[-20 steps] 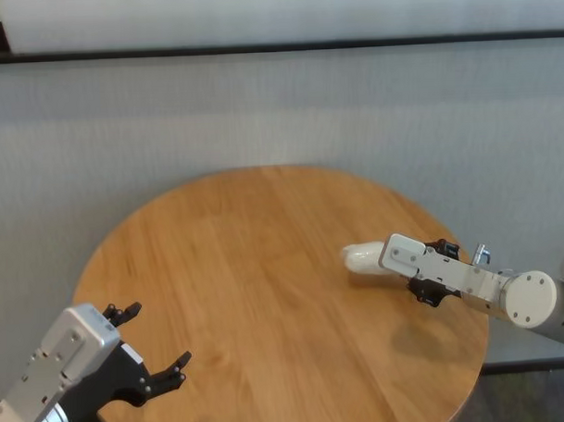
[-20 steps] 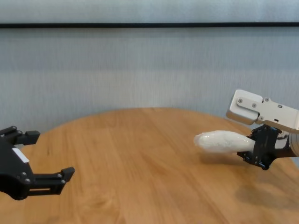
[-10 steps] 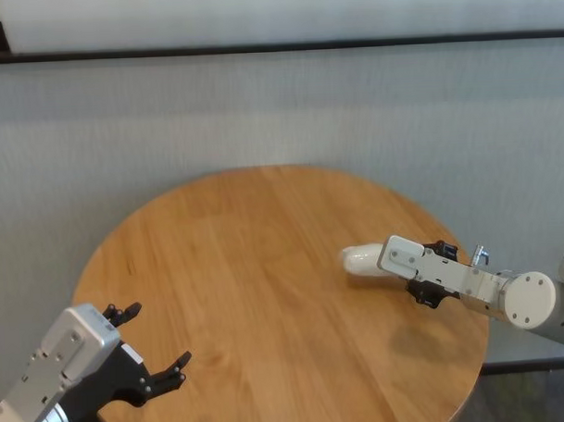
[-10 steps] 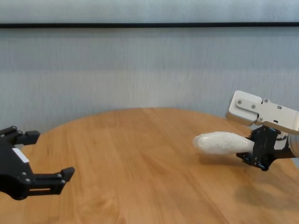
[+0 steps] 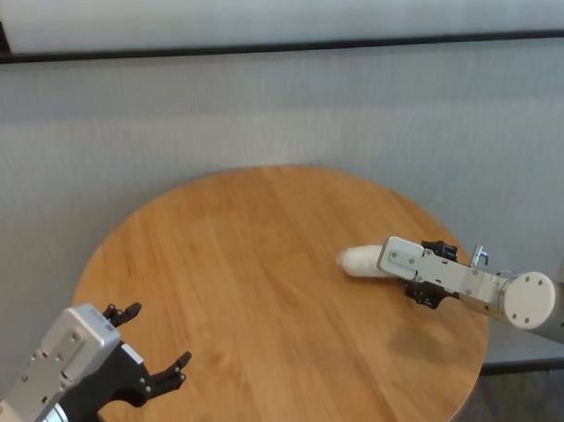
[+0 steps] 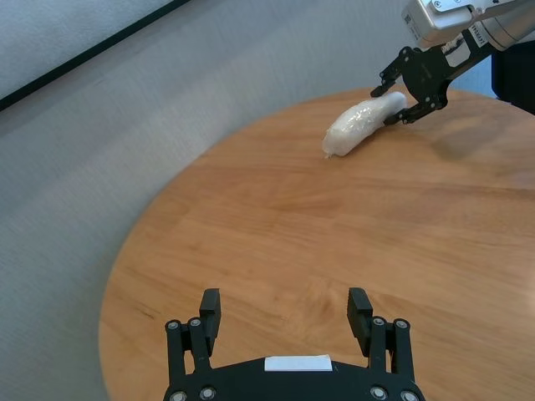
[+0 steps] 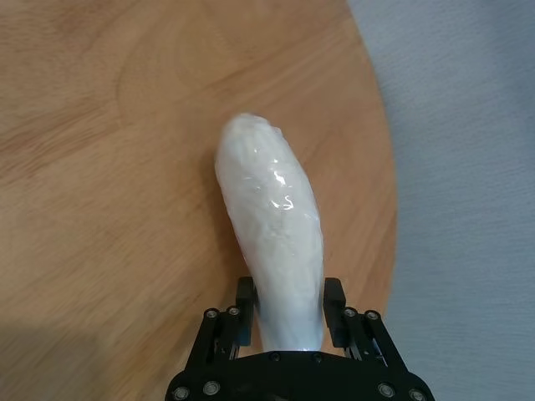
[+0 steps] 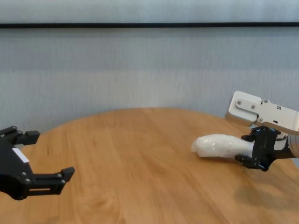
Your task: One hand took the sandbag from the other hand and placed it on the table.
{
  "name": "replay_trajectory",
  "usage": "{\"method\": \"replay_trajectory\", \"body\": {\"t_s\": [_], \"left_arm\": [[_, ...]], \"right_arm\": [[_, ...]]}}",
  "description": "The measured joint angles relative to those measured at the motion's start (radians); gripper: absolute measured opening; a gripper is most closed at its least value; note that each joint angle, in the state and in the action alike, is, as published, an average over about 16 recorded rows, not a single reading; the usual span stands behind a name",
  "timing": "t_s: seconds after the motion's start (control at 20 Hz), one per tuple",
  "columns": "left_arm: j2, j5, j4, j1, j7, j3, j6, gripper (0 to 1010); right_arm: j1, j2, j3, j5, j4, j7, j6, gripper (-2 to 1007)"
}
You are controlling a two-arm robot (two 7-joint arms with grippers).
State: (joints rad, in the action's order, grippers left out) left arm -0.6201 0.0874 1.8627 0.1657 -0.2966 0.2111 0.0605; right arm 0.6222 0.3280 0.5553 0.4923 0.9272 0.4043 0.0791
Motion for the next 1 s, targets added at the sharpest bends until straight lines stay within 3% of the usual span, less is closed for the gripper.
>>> {"method": "replay_trajectory", "body": {"t_s": [0.6, 1.0], "left_arm": [[0.000, 0.000, 0.000, 0.000, 0.000, 0.000, 0.000, 1002], [0.000, 0.000, 0.000, 0.000, 0.000, 0.000, 0.000, 1002]], "right_arm": [[0.001, 0.001, 0.001, 0.001, 0.002, 0.002, -0.002, 882], [-0.012, 0.020, -0.007, -0.026, 0.064, 0.038, 0.004, 996]]}}
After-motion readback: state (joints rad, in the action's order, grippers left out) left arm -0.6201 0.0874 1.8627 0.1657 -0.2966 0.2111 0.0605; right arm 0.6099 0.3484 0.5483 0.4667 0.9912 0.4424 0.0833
